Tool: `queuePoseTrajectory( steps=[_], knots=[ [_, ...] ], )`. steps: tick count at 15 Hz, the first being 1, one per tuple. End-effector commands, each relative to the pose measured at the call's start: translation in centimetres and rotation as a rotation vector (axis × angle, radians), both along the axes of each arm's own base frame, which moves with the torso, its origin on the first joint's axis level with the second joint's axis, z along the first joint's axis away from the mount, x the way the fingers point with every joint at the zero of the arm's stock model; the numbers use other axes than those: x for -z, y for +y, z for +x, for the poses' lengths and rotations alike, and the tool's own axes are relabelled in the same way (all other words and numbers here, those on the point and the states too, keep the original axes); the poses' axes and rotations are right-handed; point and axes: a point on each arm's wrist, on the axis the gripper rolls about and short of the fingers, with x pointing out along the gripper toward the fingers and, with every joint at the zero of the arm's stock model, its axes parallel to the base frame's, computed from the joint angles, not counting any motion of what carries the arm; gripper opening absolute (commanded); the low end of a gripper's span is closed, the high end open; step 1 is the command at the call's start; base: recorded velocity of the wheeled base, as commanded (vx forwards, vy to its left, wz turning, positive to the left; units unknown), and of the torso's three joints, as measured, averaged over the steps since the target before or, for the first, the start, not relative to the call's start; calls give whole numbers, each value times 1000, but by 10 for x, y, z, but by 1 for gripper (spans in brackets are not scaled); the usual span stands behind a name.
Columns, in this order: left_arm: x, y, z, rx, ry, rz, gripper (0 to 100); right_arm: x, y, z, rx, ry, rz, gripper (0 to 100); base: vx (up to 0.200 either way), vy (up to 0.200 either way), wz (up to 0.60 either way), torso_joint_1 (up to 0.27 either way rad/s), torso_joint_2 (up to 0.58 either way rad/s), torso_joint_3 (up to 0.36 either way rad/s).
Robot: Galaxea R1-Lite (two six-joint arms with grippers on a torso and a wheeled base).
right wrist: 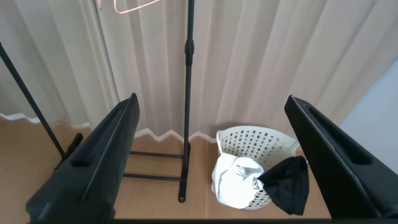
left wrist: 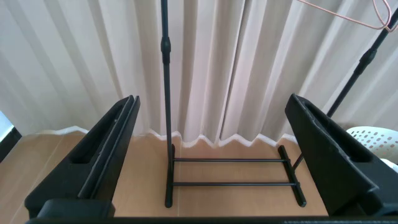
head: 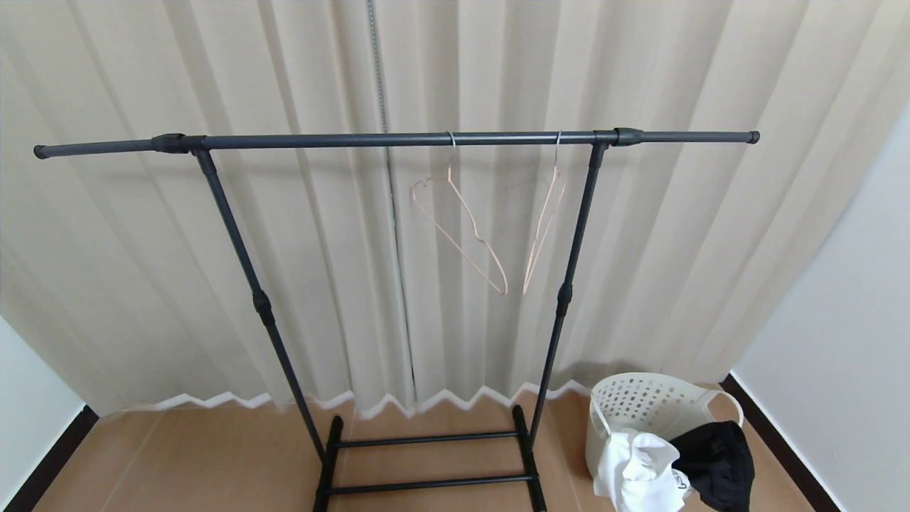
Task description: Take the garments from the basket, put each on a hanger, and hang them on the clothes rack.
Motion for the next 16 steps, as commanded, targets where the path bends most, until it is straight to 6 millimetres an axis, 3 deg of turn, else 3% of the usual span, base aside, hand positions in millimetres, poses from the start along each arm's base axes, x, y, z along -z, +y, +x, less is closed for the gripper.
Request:
queuePoseTrajectory(
  steps=[1, 16],
  knots=[
    [0, 0, 0, -1, 1, 0, 100, 0, 0, 0, 0, 2, -2, 100, 0, 0, 0, 0, 0, 0],
    [0, 0, 0, -1, 1, 0, 100, 0, 0, 0, 0, 2, -2, 100, 0, 0, 0, 0, 0, 0]
  ],
)
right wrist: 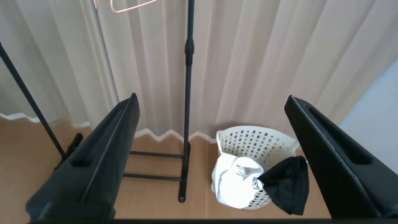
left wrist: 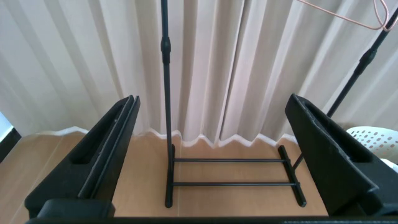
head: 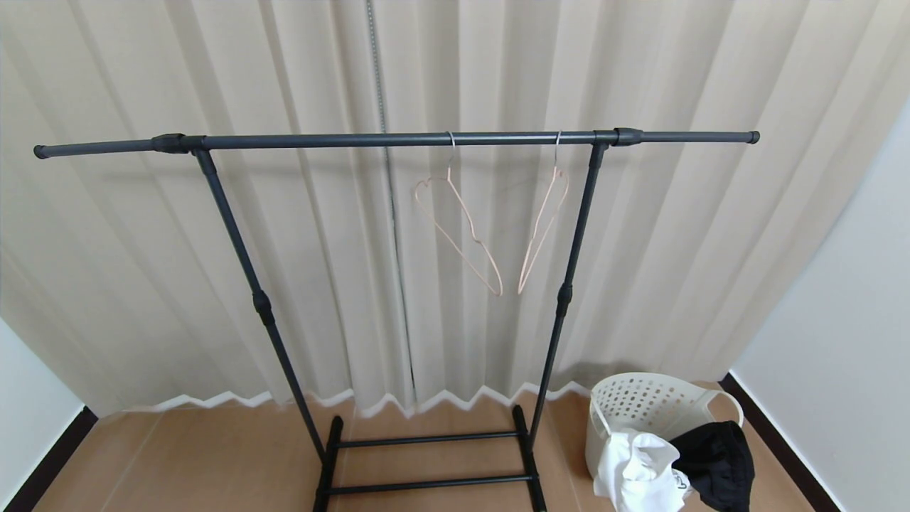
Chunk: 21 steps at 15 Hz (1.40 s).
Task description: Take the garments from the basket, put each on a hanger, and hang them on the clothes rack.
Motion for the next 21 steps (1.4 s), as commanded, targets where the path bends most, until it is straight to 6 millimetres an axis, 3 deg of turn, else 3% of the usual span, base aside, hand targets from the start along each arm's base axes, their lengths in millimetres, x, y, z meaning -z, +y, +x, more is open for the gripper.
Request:
queuePoseTrajectory(
  steps=[1, 14, 21],
  knots=[
    [0, 0, 0, -1, 1, 0, 100, 0, 0, 0, 0, 1, -1, 100, 0, 0, 0, 0, 0, 0],
    [0, 0, 0, 1, 2, 0, 100, 0, 0, 0, 0, -1, -7, 100, 0, 0, 0, -4, 10, 6],
    [0, 0, 0, 1, 2, -3, 100, 0, 0, 0, 0, -1, -4, 100, 0, 0, 0, -156, 392, 232]
  ],
)
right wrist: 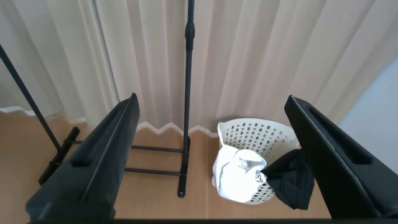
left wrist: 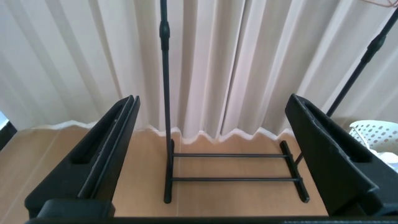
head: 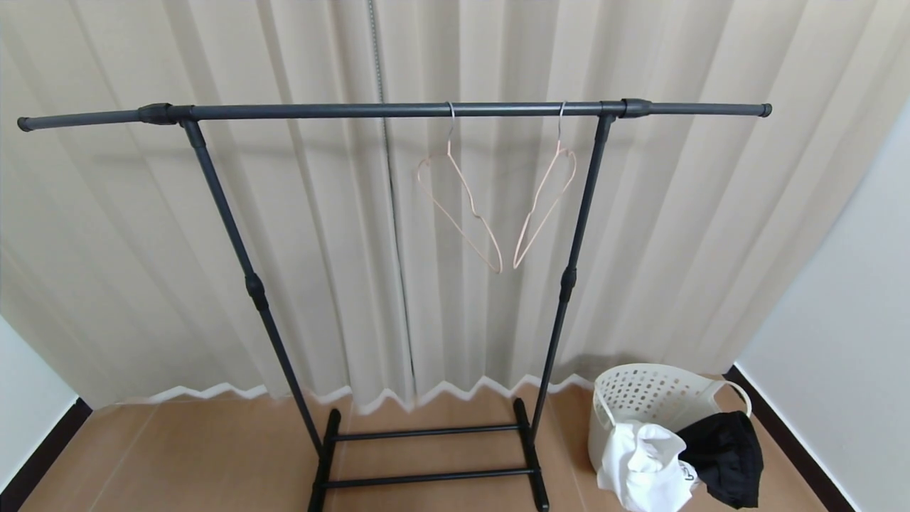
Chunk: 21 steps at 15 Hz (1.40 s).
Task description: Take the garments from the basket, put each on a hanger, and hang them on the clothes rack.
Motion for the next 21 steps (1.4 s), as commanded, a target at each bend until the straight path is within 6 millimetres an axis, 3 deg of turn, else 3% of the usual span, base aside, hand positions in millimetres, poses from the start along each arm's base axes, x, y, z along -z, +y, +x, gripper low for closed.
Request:
queuePoseTrajectory(
  steps=[1, 12, 21],
  knots=[
    [0, 0, 0, 0, 2, -2, 100, 0, 0, 0, -1, 0, 0, 100, 0, 0, 0, -212, 540, 330],
    [0, 0, 0, -2, 2, -4, 100, 0, 0, 0, -1, 0, 1, 100, 0, 0, 0, -175, 527, 347],
    [0, 0, 0, -2, 2, -4, 100, 0, 0, 0, 1, -2, 1, 100, 0, 0, 0, -84, 469, 379]
  ],
)
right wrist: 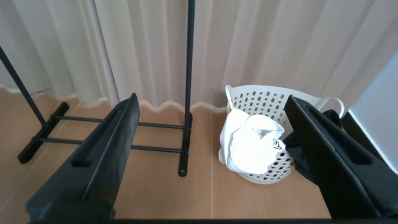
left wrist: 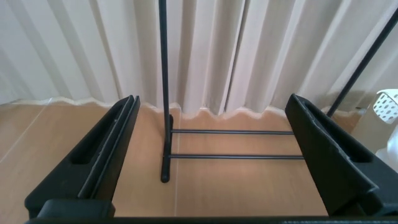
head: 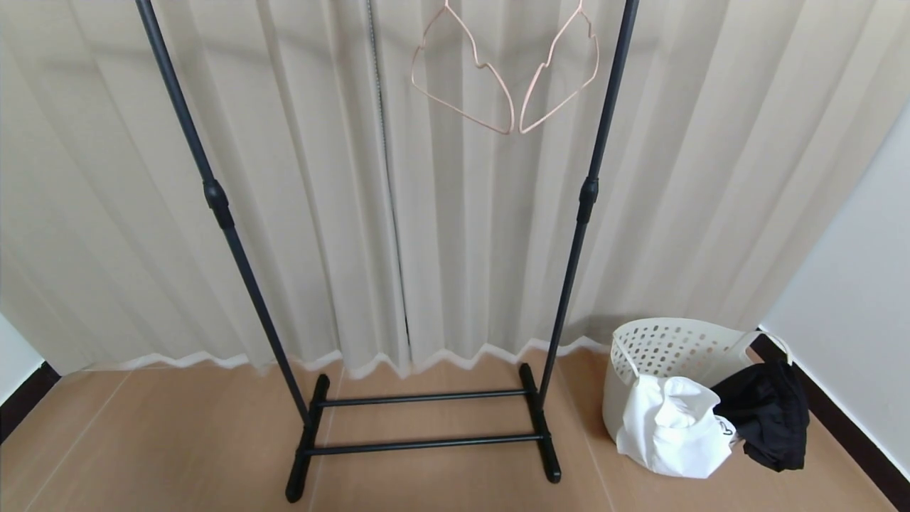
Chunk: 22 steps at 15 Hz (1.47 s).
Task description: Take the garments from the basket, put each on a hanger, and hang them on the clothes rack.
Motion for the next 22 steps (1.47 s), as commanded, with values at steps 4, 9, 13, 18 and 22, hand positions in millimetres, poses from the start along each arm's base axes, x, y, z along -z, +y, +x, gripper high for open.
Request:
queuePoseTrajectory(
  steps=[4, 9, 13, 18, 22],
  knots=[
    [0, 0, 0, 0, 1, -1, 100, -1, 0, 0, -1, -3, -1, 100, 0, 0, -150, -21, 134, 119],
    [0, 0, 0, 0, 3, 2, 100, -1, 0, 0, 0, -3, 1, 100, 40, -40, -360, -2, 13, 9],
    [0, 0, 0, 0, 3, 2, 100, 0, 0, 0, 0, -2, 1, 100, 200, -200, 0, 2, 2, 6],
    [0, 0, 0, 0, 2, 1, 100, -1, 0, 0, 0, -3, 1, 100, 200, -120, 0, 6, 4, 1],
    [0, 0, 0, 0, 1, 1, 100, -1, 0, 0, 0, -3, 1, 100, 100, -150, 0, 0, -1, 4]
  ],
)
